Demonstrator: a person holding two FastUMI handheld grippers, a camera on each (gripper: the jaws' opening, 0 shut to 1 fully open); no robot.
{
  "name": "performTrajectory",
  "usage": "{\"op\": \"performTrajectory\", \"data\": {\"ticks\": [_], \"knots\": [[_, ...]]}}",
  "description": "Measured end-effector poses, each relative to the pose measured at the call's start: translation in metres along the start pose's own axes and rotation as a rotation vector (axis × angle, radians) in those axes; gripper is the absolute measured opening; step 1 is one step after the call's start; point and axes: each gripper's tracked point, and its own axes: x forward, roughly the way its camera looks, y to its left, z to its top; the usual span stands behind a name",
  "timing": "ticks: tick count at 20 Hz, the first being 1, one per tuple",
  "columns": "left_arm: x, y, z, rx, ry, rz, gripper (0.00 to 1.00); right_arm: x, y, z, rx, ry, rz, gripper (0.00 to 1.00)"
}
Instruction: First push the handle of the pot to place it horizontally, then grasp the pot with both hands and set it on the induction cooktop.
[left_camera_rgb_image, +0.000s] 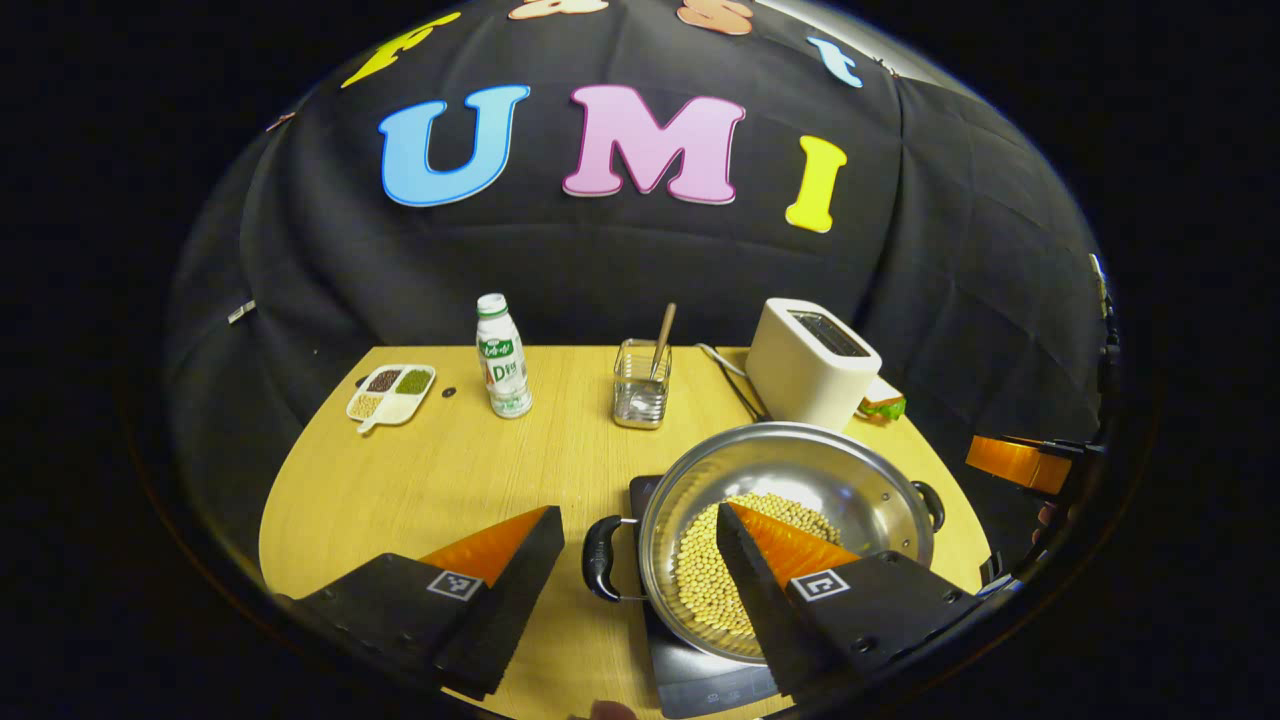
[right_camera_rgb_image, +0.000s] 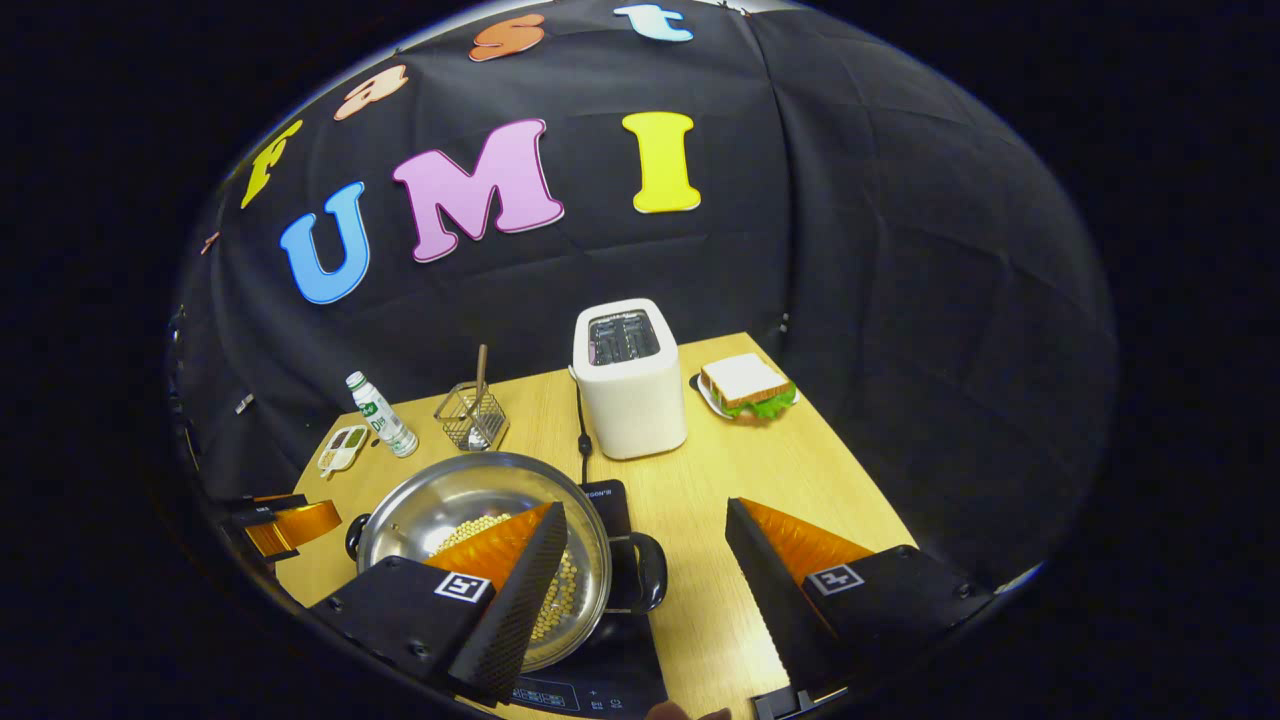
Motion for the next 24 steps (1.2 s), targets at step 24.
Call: {"op": "performTrajectory", "data": {"ticks": [24], "knots": [[-0.199,-0.017,0.070,0.092,-0.464,0.019,0.95,-0.187,0.073,0.077,-0.121,-0.443,0.052,0.98]]}}
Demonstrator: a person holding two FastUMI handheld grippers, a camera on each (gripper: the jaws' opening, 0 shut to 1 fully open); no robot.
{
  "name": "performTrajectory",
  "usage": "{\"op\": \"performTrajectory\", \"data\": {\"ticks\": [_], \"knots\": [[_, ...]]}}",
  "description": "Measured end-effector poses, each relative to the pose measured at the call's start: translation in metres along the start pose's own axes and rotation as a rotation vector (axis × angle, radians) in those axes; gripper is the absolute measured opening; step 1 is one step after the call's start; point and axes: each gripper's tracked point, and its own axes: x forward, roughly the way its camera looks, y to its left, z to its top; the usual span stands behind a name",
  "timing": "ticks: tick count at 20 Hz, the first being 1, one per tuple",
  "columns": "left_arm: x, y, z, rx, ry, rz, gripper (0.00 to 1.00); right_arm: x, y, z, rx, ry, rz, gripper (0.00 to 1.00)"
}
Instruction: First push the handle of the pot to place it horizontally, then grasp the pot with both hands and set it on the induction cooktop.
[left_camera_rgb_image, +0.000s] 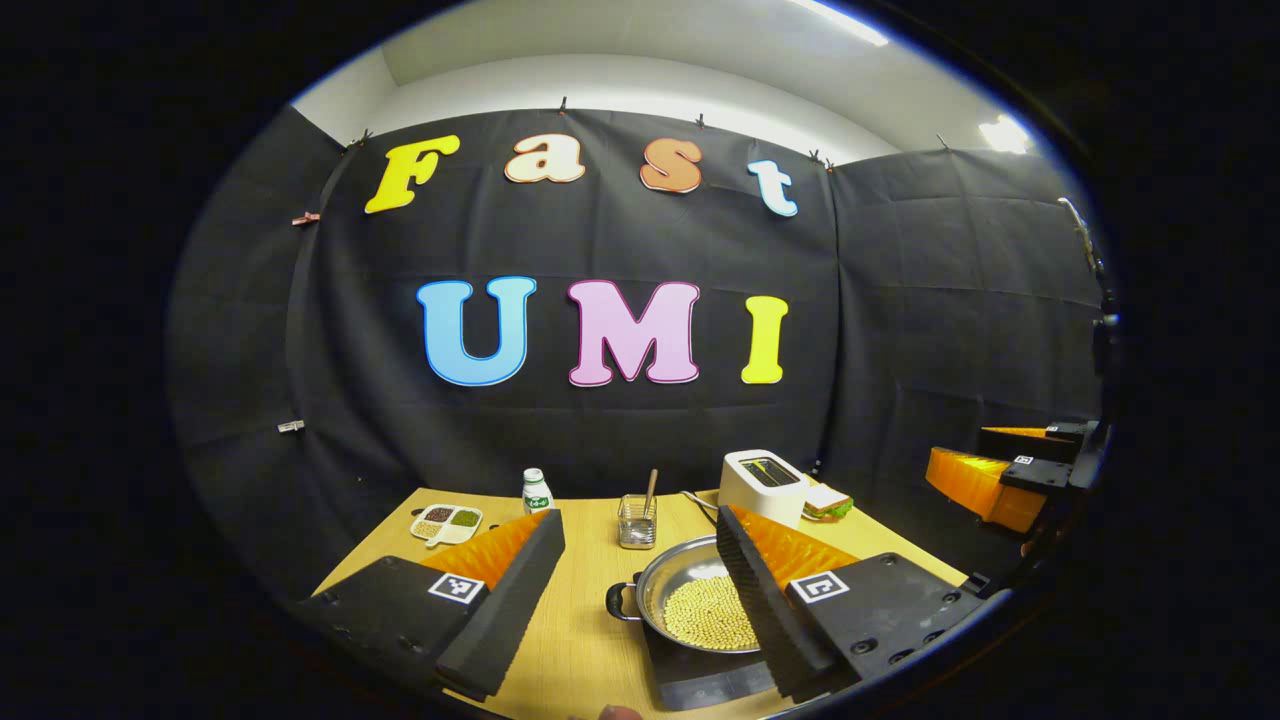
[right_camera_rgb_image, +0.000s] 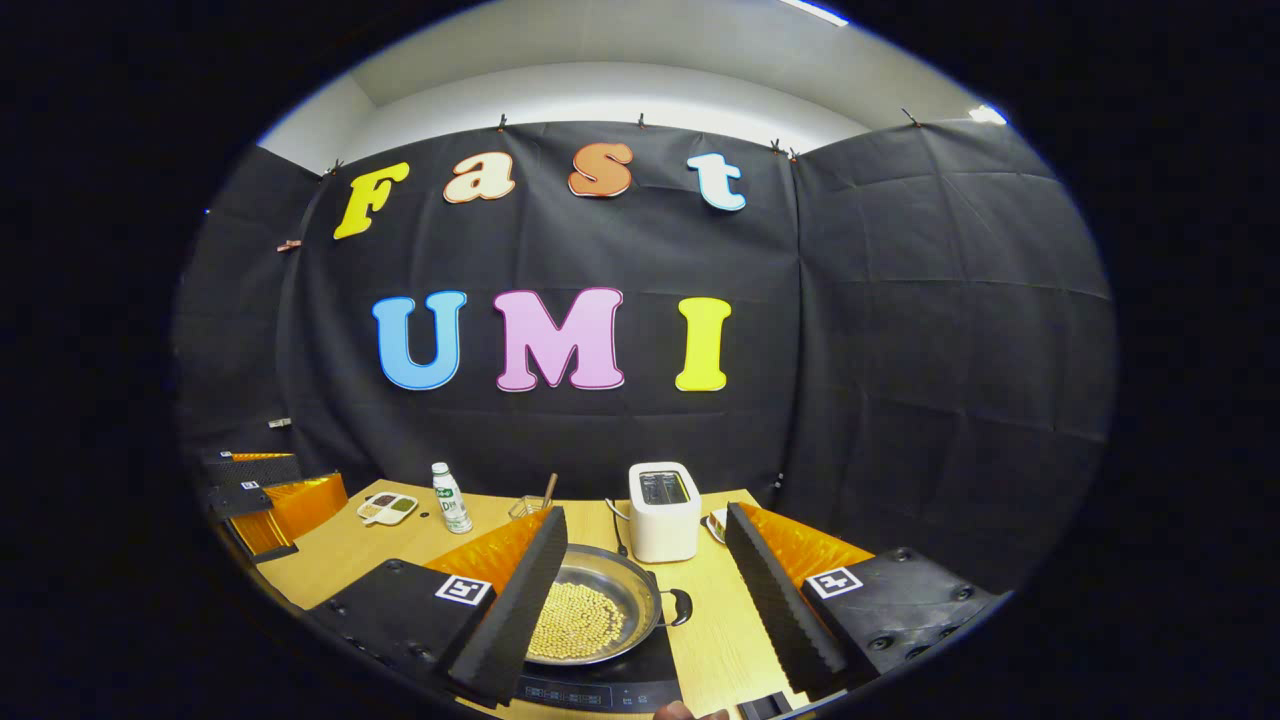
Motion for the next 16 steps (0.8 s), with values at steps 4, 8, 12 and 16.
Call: {"op": "performTrajectory", "data": {"ticks": [4,8,12,16], "knots": [[-0.013,0.005,0.002,0.001,-0.008,0.002,0.95,-0.007,0.002,0.006,0.027,-0.004,-0.007,0.98],[-0.016,0.010,0.000,0.005,-0.003,0.009,0.95,-0.006,0.003,0.005,0.025,-0.002,-0.015,0.98],[-0.018,0.019,-0.004,0.001,0.012,0.035,0.95,-0.007,0.006,0.006,0.003,-0.011,-0.013,0.98],[-0.020,0.020,-0.004,-0.003,0.014,0.041,0.95,-0.008,0.008,0.006,-0.002,-0.010,-0.011,0.98]]}}
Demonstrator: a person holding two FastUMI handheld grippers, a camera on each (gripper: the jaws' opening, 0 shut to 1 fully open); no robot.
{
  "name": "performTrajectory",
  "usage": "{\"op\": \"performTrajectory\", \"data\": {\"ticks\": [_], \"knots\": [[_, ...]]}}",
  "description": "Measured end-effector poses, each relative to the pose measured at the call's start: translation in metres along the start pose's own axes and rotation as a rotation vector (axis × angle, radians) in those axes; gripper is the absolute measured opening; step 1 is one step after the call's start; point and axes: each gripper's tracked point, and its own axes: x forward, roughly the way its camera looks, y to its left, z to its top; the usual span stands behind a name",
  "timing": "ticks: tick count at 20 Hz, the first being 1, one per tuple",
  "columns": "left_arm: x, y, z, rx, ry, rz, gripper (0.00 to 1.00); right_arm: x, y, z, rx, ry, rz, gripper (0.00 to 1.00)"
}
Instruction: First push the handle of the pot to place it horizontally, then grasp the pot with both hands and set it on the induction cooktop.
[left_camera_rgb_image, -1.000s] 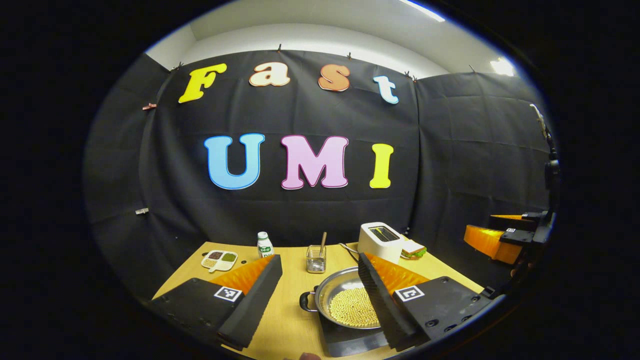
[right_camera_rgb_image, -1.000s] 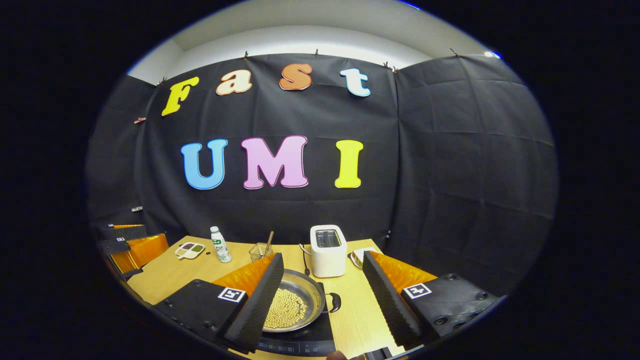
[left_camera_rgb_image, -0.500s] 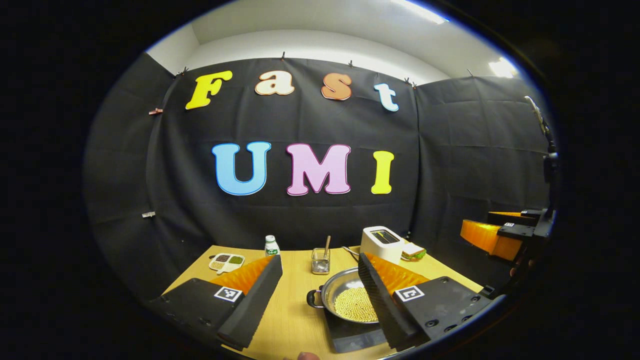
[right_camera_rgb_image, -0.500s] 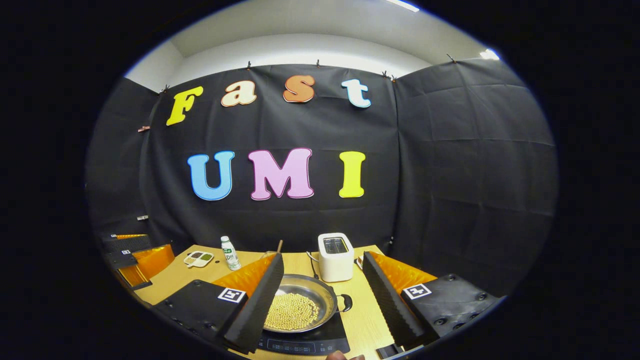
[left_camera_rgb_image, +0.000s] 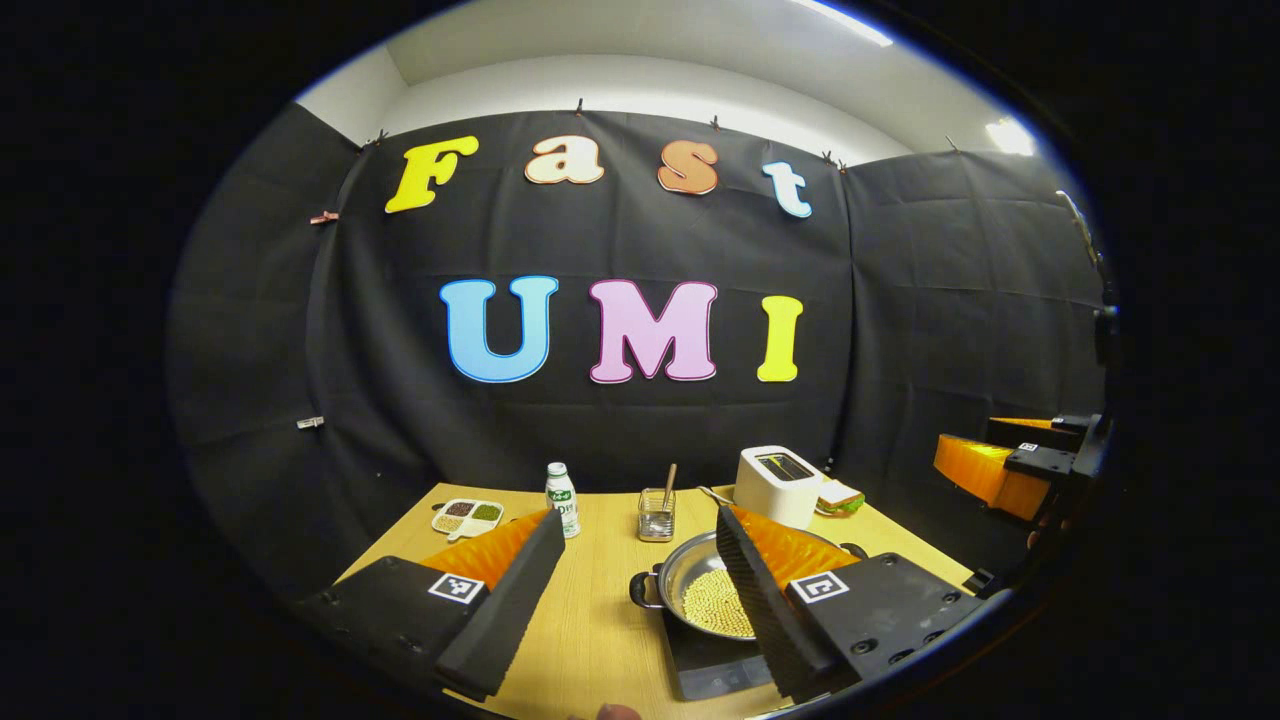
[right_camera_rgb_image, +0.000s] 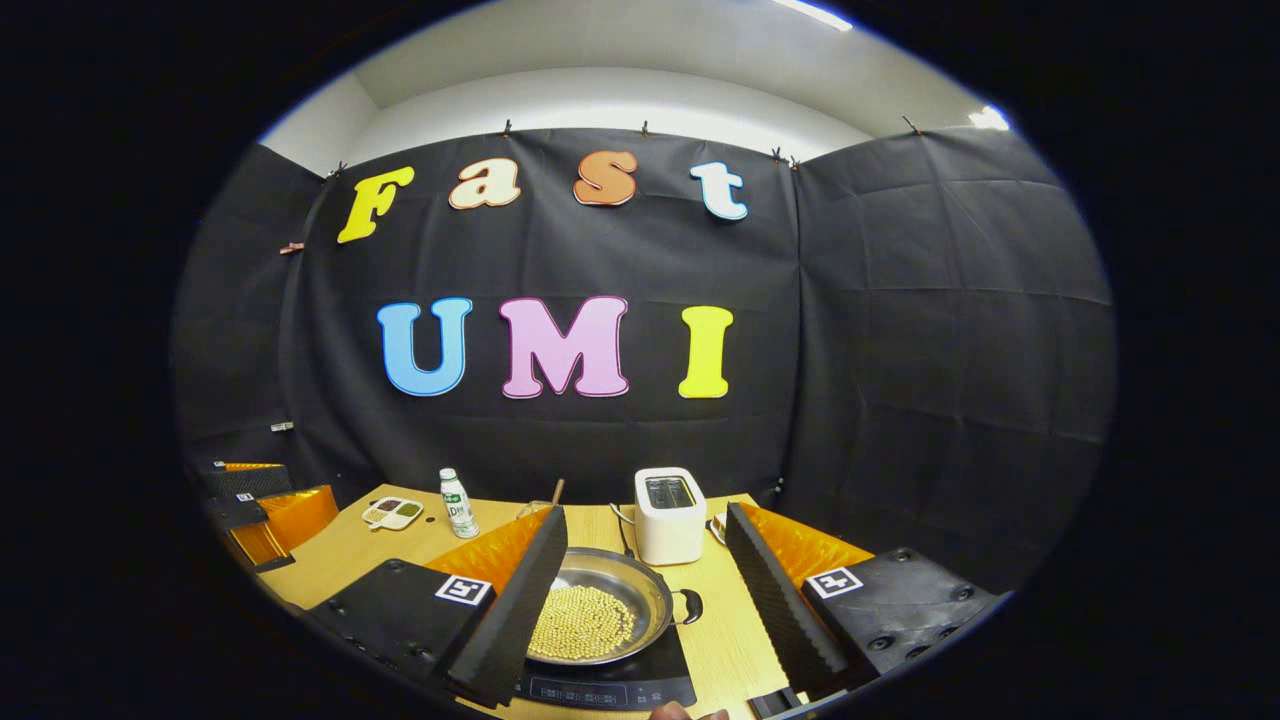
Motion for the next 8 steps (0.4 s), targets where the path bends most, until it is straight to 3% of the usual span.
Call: {"op": "performTrajectory", "data": {"ticks": [8], "knots": [[-0.0002,0.0065,-0.0020,0.007,0.006,0.010,0.95,-0.0028,0.0067,-0.0007,-0.009,0.009,0.015,0.98]]}}
